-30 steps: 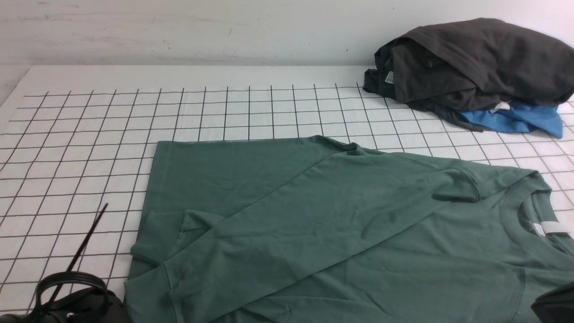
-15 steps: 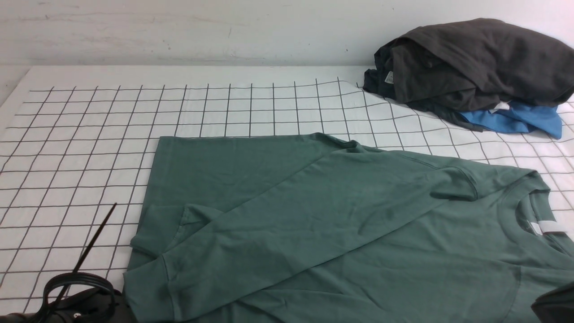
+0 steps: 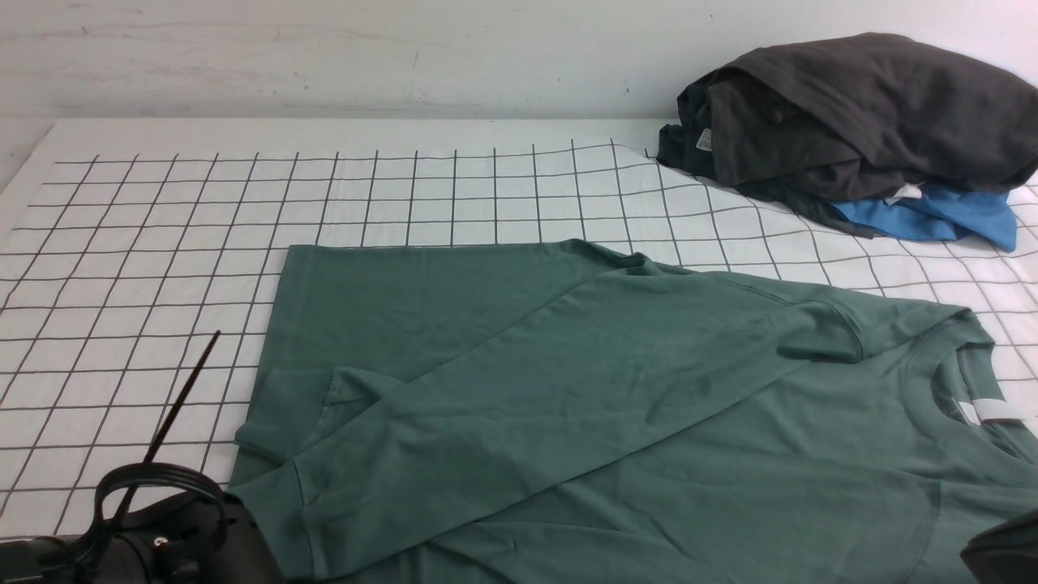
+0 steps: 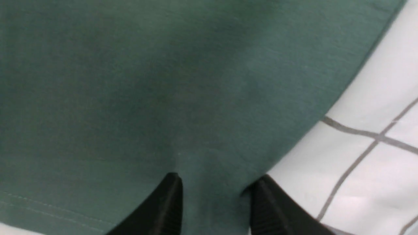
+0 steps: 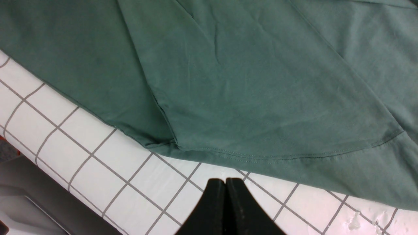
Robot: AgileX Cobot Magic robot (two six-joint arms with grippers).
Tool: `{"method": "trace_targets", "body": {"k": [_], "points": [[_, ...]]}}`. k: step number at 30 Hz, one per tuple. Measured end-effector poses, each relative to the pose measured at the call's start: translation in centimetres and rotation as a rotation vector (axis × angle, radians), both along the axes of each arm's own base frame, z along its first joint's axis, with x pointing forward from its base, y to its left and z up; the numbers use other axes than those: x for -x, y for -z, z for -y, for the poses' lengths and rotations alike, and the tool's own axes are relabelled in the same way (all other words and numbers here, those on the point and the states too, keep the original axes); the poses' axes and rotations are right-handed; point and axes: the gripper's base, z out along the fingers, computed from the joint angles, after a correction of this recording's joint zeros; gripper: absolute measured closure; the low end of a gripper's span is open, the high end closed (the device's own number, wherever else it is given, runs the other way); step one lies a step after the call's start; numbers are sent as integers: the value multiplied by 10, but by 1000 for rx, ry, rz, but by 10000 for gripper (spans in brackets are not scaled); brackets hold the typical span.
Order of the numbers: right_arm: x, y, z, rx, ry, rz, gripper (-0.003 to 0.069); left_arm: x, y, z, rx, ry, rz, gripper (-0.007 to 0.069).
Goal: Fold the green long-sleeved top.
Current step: Use both arms simultaneously to clamp the lower edge of the clothing fabric
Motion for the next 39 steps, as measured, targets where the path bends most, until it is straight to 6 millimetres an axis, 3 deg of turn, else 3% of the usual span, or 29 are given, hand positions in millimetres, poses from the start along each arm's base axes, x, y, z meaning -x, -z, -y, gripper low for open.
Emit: {"method": "trace_targets", "body": {"k": [8, 20, 27, 32, 36, 39], "points": [[0, 0, 0, 0, 0, 0, 674, -3, 0, 0, -1, 23, 27, 318], [0, 0, 0, -1, 0, 0, 674, -12, 0, -8, 8, -85, 34, 586], [0, 0, 0, 2, -4, 2, 674, -11, -4, -8, 1, -98, 19, 612], [0, 0, 0, 29, -63, 24, 671, -6, -28, -14, 30, -105, 51, 612], [0, 0, 0, 52, -123, 44, 630, 1, -43, -22, 48, -100, 75, 612], [-3, 3, -5, 63, -178, 31, 515, 9, -52, -31, 20, -87, 65, 611]]}}
